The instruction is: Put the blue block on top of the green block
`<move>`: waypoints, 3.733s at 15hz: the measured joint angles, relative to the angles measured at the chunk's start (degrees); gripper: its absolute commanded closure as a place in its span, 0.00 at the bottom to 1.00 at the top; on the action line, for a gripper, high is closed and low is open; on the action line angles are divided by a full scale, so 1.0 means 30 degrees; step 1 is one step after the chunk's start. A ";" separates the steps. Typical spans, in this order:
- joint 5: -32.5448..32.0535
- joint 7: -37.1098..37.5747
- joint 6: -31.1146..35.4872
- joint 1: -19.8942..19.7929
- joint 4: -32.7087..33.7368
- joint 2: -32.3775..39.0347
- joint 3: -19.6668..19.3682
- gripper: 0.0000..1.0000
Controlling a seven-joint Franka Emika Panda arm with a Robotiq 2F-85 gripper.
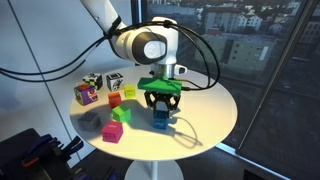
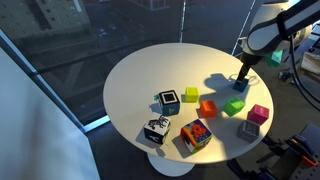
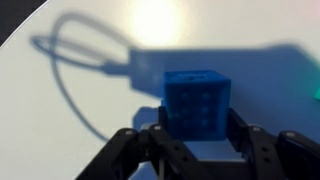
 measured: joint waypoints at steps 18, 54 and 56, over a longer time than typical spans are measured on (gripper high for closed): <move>-0.0854 0.3076 -0.3765 0.1605 -0.0332 -0.3033 0.0804 0.67; 0.0690 0.6799 -0.1317 0.3147 -0.5123 -0.5929 0.1957 0.67; 0.0357 0.7148 -0.1330 0.3160 -0.5144 -0.5930 0.1957 0.67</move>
